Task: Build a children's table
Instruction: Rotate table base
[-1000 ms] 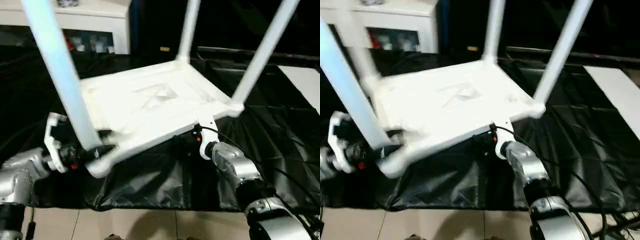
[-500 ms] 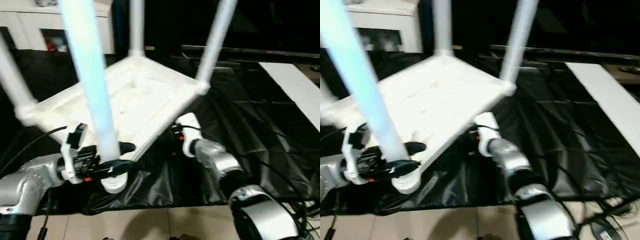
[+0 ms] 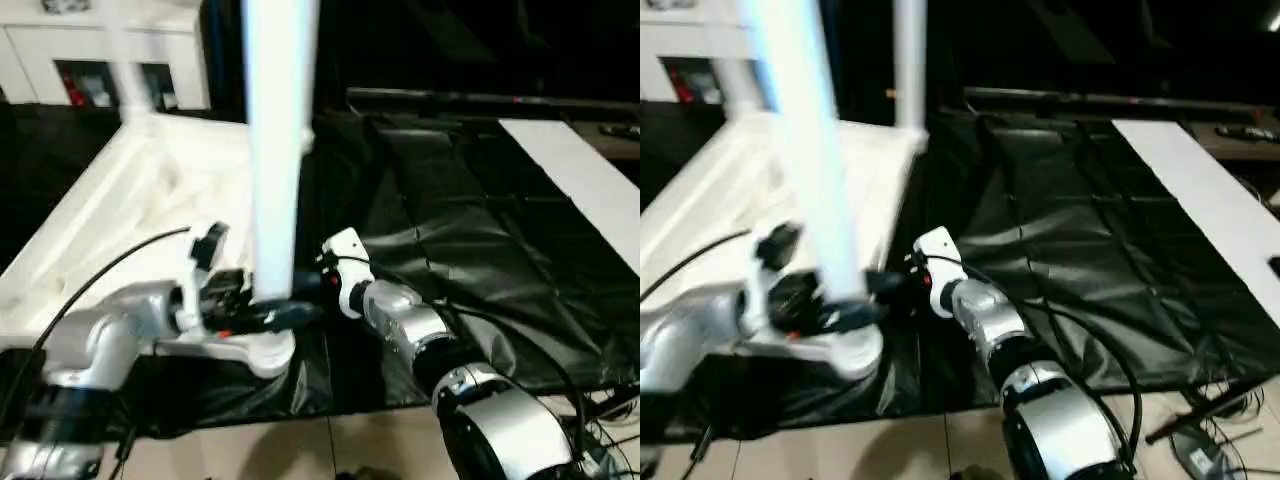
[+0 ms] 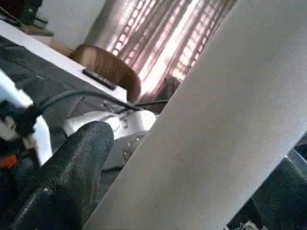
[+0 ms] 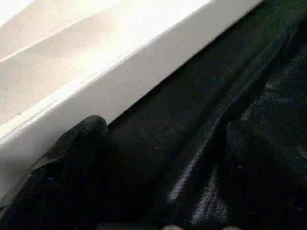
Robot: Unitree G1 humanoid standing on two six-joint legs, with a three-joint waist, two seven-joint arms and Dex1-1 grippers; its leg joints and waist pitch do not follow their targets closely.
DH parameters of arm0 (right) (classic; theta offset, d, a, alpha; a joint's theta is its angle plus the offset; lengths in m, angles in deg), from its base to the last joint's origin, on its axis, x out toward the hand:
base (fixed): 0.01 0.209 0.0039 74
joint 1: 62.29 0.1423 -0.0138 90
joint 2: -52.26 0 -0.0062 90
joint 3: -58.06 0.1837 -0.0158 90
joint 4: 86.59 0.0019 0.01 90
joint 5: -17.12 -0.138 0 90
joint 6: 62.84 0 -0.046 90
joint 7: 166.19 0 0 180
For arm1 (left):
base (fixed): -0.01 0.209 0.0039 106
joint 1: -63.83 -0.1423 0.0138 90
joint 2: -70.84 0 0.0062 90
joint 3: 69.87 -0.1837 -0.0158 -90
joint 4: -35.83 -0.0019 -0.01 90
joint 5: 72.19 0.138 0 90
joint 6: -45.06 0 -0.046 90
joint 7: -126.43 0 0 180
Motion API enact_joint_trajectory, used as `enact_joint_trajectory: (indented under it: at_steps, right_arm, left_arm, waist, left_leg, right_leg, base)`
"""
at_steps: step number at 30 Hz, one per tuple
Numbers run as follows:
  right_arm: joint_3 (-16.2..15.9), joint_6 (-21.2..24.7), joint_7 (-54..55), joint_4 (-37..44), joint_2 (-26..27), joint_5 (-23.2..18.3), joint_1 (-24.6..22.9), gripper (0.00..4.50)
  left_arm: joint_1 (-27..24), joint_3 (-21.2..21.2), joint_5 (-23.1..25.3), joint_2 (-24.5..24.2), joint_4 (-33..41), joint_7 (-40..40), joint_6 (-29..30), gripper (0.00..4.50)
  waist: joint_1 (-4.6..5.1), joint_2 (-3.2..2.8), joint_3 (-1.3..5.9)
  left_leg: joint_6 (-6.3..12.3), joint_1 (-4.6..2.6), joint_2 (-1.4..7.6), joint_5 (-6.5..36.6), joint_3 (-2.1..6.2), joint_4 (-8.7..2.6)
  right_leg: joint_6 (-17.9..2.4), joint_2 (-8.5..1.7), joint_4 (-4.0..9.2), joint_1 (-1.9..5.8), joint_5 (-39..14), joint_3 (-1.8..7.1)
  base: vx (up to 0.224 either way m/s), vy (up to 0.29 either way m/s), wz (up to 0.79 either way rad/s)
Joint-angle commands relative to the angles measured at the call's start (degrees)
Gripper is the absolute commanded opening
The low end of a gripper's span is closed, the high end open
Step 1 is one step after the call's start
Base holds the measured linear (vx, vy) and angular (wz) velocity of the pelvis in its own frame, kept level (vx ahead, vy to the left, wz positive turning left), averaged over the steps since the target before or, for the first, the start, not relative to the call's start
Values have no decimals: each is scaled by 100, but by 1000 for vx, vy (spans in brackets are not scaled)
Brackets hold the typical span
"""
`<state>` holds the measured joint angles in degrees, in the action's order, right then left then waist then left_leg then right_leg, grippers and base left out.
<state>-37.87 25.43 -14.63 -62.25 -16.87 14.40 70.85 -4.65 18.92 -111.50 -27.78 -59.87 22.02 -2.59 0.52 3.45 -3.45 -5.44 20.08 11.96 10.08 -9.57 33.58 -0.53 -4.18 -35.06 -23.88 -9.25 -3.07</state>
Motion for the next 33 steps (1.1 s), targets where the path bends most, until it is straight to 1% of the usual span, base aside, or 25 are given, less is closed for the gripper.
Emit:
enact_joint_trajectory:
  at_steps: [1, 2, 4, 5, 7, 8, 9, 10, 12, 13, 16, 17, 18, 20, 21, 22, 23, 24, 25, 27, 28, 29, 30, 31, 33]
  right_arm:
    - [63, -89, 42, -118, -8, -31, 73, 450]
    - [63, -89, 42, -118, -8, -31, 73, 450]
    - [147, -196, -13, -103, -176, -29, 45, 450]
    - [185, -285, -110, -43, -350, -30, 0, 450]
    - [231, -347, -289, 90, -560, -71, -71, 450]
    - [231, -347, -289, 90, -560, -71, -71, 450]
    - [253, -389, -447, 180, -676, -93, -119, 450]
    - [269, -425, -795, 383, -872, -142, -230, 450]
    - [247, -447, -1114, 588, -1049, -160, -340, 450]
    - [194, -392, -1481, 871, -1237, -194, -480, 450]
    - [100, -252, -2098, 1373, -1544, -261, -714, 450]
    - [25, -135, -2453, 1720, -1744, -309, -859, 450]
    - [-21, -63, -2664, 1936, -1871, -338, -947, 450]
    - [-101, 134, -3108, 2438, -2164, -471, -1137, 450]
    - [-148, 226, -3307, 2667, -2303, -528, -1228, 450]
    - [-207, 306, -3496, 2894, -2444, -567, -1321, 450]
    - [-231, 346, -3579, 3002, -2503, -581, -1368, 450]
    - [-256, 388, -3664, 3112, -2563, -596, -1416, 450]
    - [-291, 449, -3777, 3268, -2644, -616, -1483, 450]
    - [-365, 611, -4002, 3663, -2826, -636, -1648, 450]
    - [-366, 621, -4010, 3683, -2832, -637, -1656, 450]
    - [-369, 804, -4140, 3925, -2898, -691, -1748, 450]
    - [-378, 943, -4195, 4111, -2937, -731, -1815, 450]
    - [-381, 967, -4203, 4150, -2946, -740, -1829, 450]
    - [-390, 1121, -4210, 4378, -2984, -809, -1908, 450]
  left_arm:
    - [217, -124, 261, 162, -229, -195, -429, 445]
    - [217, -124, 261, 162, -229, -195, -429, 445]
    - [287, -112, 402, 225, -358, -354, -731, 445]
    - [338, -53, 575, 313, -477, -586, -1091, 445]
    - [401, 14, 822, 394, -638, -892, -1519, 445]
    - [401, 14, 822, 394, -638, -892, -1519, 445]
    - [440, 75, 912, 439, -756, -1027, -1684, 445]
    - [466, 142, 1013, 445, -882, -1107, -1871, 445]
    - [466, 160, 1121, 416, -933, -1172, -1996, 445]
    - [421, 163, 1220, 386, -900, -1235, -2121, 445]
    - [331, 121, 1385, 308, -860, -1254, -2318, 445]
    - [268, 17, 1451, 158, -835, -1079, -2302, 445]
    - [229, -62, 1486, 53, -817, -949, -2269, 445]
    - [199, -315, 1753, -208, -1015, -697, -2485, 445]
    - [206, -434, 1909, -321, -1160, -583, -2688, 445]
    - [226, -532, 2013, -432, -1309, -397, -2863, 445]
    - [241, -565, 2049, -474, -1366, -319, -2912, 445]
    - [256, -598, 2086, -516, -1426, -238, -2963, 445]
    - [288, -648, 2158, -582, -1512, -153, -3019, 429]
    - [465, -818, 2453, -780, -1882, 67, -3304, 418]
    - [474, -823, 2466, -786, -1901, 73, -3319, 418]
    - [627, -923, 2698, -870, -2206, 125, -3604, 407]
    - [748, -986, 2813, -922, -2399, 159, -3712, 398]
    - [775, -1004, 2839, -936, -2440, 172, -3736, 391]
    - [902, -1098, 2971, -1012, -2657, 255, -3872, 382]
  waist:
    - [-66, -249, 343]
    - [-57, -242, 344]
    - [-78, -225, 347]
    - [-95, -229, 344]
    - [-124, -210, 343]
    - [-170, -232, 345]
    - [-171, -227, 334]
    - [-195, -217, 333]
    - [-214, -209, 332]
    - [-225, -176, 340]
    - [-250, -168, 348]
    - [-253, -135, 342]
    - [-251, -121, 339]
    - [-265, -63, 345]
    - [-272, -69, 348]
    - [-286, -68, 331]
    - [-299, -75, 337]
    - [-297, -73, 351]
    - [-306, -84, 352]
    - [-313, -82, 356]
    - [-314, -89, 355]
    - [-325, -79, 352]
    - [-328, -113, 361]
    - [-341, -103, 366]
    - [-362, -118, 365]
  left_leg:
    - [-286, -55, 61, 2341, 12, -440]
    - [-276, -37, 63, 2335, 14, -443]
    - [-201, -19, 58, 2190, 4, -438]
    - [-152, -24, 59, 2168, -4, -428]
    - [-125, -31, 65, 2120, -18, -420]
    - [-106, -70, 76, 2121, -32, -408]
    - [-94, -62, 70, 2131, -36, -414]
    - [-75, -32, 69, 2160, -22, -422]
    - [-44, -26, 73, 2136, -16, -426]
    - [-25, -15, 70, 2111, -17, -423]
    - [72, 3, 74, 1951, -20, -421]
    - [115, 14, 65, 1959, -25, -418]
    - [140, 21, 74, 1942, -18, -422]
    - [190, 11, 72, 1891, -21, -416]
    - [208, 6, 79, 1806, -28, -409]
    - [241, 22, 68, 1791, -21, -425]
    - [239, 4, 81, 1806, -27, -422]
    - [233, 11, 85, 1730, -28, -421]
    - [214, 5, 100, 1709, -29, -424]
    - [197, -1, 96, 1722, -37, -419]
    - [196, 2, 91, 1707, -30, -422]
    - [198, 3, 90, 1723, -31, -426]
    - [180, -6, 91, 1753, -32, -422]
    - [180, -2, 85, 1721, -37, -414]
    - [137, -1, 92, 1691, -34, -419]
  right_leg:
    - [-1203, -269, 447, 247, -2018, 222]
    - [-1202, -264, 441, 257, -2012, 221]
    - [-1203, -262, 440, 281, -1972, 220]
    - [-1194, -266, 455, 274, -2031, 222]
    - [-1177, -265, 466, 271, -2066, 224]
    - [-1179, -268, 475, 240, -2066, 230]
    - [-1181, -256, 473, 236, -2092, 228]
    - [-1068, -260, 492, 268, -2294, 207]
    - [-1029, -265, 487, 266, -2346, 210]
    - [-985, -263, 499, 281, -2402, 203]
    - [-1009, -261, 486, 290, -2285, 205]
    - [-974, -244, 503, 302, -2320, 197]
    - [-914, -254, 493, 296, -2387, 204]
    - [-834, -255, 514, 285, -2564, 197]
    - [-819, -259, 498, 267, -2517, 211]
    - [-778, -247, 533, 278, -2608, 193]
    - [-746, -252, 533, 259, -2612, 201]
    - [-778, -259, 510, 273, -2493, 206]
    - [-845, -259, 491, 260, -2362, 208]
    - [-889, -261, 494, 255, -2268, 211]
    - [-914, -258, 488, 262, -2221, 209]
    - [-926, -256, 494, 267, -2182, 206]
    - [-946, -254, 488, 271, -2112, 208]
    - [-946, -254, 481, 278, -2067, 209]
    - [-993, -274, 469, 281, -2037, 210]
  base:
    - [0, 0, 0]
    - [0, 0, 0]
    - [0, 0, 0]
    - [0, 0, 0]
    - [0, 0, 0]
    - [0, 0, 0]
    - [0, 0, 0]
    - [0, 0, 0]
    - [0, 0, 0]
    - [0, 0, 0]
    - [0, 0, 0]
    - [0, 0, 0]
    - [0, 0, 0]
    - [0, 0, 0]
    - [0, 0, 0]
    - [0, 0, 0]
    - [0, 0, 0]
    - [0, 0, 0]
    - [0, 0, 0]
    - [0, 0, 0]
    - [0, 0, 0]
    - [0, 0, 0]
    - [0, 0, 0]
    - [0, 0, 0]
    - [0, 0, 0]
